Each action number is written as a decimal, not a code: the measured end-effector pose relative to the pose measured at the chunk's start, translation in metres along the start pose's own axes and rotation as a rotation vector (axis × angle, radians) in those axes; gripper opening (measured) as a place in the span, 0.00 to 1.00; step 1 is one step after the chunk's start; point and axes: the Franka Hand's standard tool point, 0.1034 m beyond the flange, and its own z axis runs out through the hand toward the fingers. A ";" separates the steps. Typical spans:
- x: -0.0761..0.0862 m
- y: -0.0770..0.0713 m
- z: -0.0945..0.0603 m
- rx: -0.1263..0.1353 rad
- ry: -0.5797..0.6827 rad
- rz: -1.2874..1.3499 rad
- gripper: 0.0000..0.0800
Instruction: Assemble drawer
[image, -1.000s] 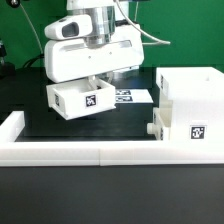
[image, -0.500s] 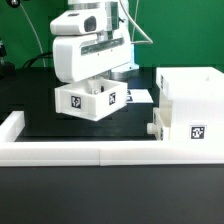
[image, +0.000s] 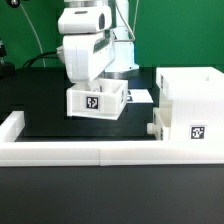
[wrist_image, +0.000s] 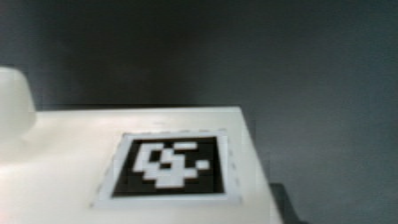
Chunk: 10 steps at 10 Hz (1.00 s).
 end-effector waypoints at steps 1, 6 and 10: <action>0.000 0.000 0.000 0.001 0.000 0.001 0.05; 0.010 0.015 -0.005 0.012 -0.015 -0.051 0.05; 0.009 0.014 -0.004 0.015 -0.015 -0.049 0.05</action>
Offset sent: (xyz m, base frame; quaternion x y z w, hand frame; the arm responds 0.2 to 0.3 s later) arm 0.0263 0.0071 0.0079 0.0218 -0.0344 -0.0782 0.9961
